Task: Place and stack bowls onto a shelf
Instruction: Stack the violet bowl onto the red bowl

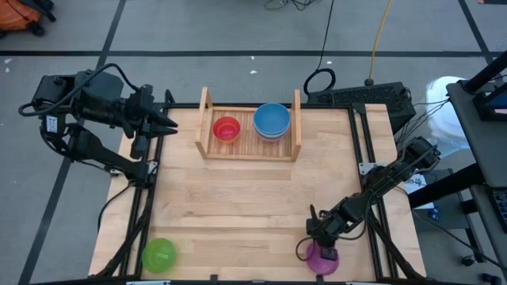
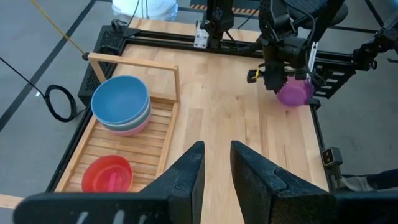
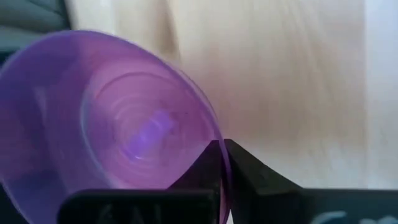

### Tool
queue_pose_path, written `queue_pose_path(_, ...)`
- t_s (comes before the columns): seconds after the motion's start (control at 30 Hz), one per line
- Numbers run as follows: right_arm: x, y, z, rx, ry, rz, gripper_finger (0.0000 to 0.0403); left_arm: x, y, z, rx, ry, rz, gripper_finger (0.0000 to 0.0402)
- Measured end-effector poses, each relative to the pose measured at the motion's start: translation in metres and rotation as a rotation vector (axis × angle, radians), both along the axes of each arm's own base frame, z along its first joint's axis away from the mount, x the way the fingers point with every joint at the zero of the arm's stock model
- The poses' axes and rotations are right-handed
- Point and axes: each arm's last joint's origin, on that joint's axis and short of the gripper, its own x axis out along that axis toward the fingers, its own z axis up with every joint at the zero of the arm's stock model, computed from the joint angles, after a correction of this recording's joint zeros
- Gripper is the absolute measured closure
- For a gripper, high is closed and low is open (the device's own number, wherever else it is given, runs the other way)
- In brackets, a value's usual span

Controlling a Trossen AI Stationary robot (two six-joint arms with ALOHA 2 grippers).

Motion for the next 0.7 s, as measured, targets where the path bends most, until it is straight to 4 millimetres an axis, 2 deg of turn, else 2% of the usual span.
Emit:
queue_pose_path(0.13,0.017,-0.006,0.006,0.035,-0.110,-0.044,0.0402,0.000,0.000,0.000,0.000,0.000,0.000,0.0321)
queue_pose_path(0.37,0.046,-0.026,0.028,0.016,-0.175,-0.077,0.0402,0.000,0.000,0.000,-0.002,0.000,0.000,0.0321)
queue_pose_path(0.53,0.073,-0.047,0.062,-0.039,-0.240,-0.083,0.0402,0.000,0.000,0.000,-0.003,0.000,-0.001,0.0321)
queue_pose_path(0.7,0.100,-0.075,0.112,-0.093,-0.352,-0.076,0.0402,0.000,0.000,0.000,-0.003,0.000,-0.001,0.0321)
